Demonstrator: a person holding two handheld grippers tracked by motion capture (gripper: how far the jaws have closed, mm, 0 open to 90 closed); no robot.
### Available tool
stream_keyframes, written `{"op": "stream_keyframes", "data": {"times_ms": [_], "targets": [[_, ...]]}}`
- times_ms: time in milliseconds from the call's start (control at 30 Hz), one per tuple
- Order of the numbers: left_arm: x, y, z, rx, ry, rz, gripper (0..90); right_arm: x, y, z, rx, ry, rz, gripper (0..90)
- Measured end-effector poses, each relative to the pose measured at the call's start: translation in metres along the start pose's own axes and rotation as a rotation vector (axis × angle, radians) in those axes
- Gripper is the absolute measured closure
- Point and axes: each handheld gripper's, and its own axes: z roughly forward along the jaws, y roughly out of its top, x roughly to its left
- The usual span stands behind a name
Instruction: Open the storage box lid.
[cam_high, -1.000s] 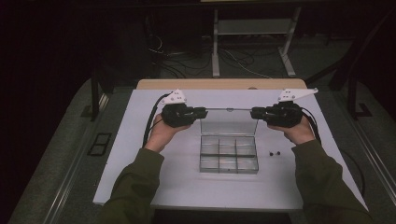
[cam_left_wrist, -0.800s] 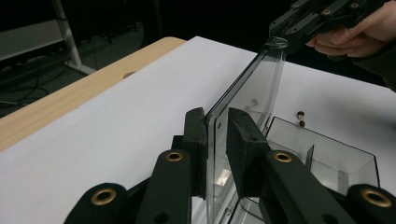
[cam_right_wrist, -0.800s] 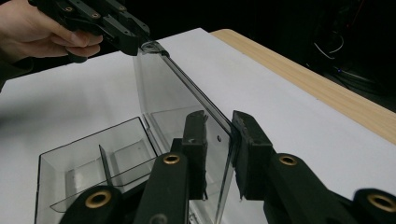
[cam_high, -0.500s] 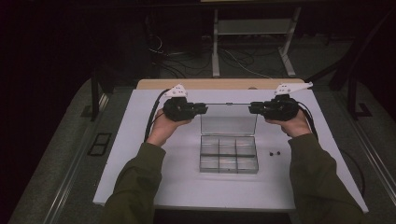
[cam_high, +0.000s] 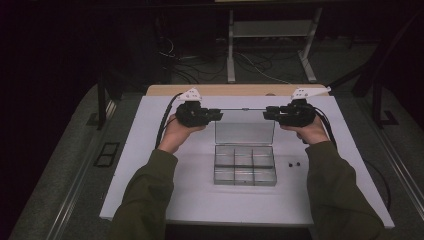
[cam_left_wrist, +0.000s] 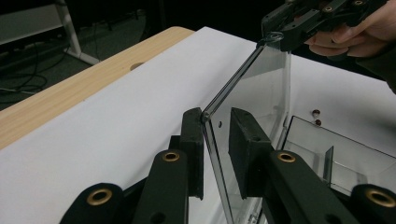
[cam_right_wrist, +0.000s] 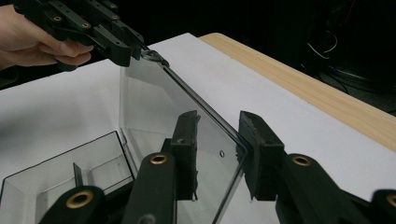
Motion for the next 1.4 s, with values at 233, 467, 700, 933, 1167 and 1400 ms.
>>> {"op": "stream_keyframes", "data": {"times_ms": [233,467,700,933,1167,1400], "targets": [[0.002,-0.001,0.004,0.012,0.041,0.001,71.9,-0.004,-0.001,0.004,-0.005,0.0,0.004,65.8],[-0.001,-0.01,-0.001,0.022,0.081,-0.039,58.9,-0.011,-0.004,0.009,0.004,-0.015,0.019,63.4],[-0.01,-0.031,-0.017,0.033,0.085,-0.048,50.8,-0.015,-0.005,0.014,0.014,-0.03,0.031,61.2],[-0.021,-0.047,-0.029,0.044,0.08,-0.071,45.8,-0.013,-0.005,0.016,0.024,-0.053,0.032,59.0],[-0.045,-0.068,-0.041,0.076,0.065,-0.073,40.7,-0.013,-0.006,0.018,0.028,-0.068,0.041,57.5],[-0.062,-0.085,-0.049,0.095,0.045,-0.085,36.3,-0.015,-0.007,0.02,0.033,-0.071,0.052,56.4]]}}
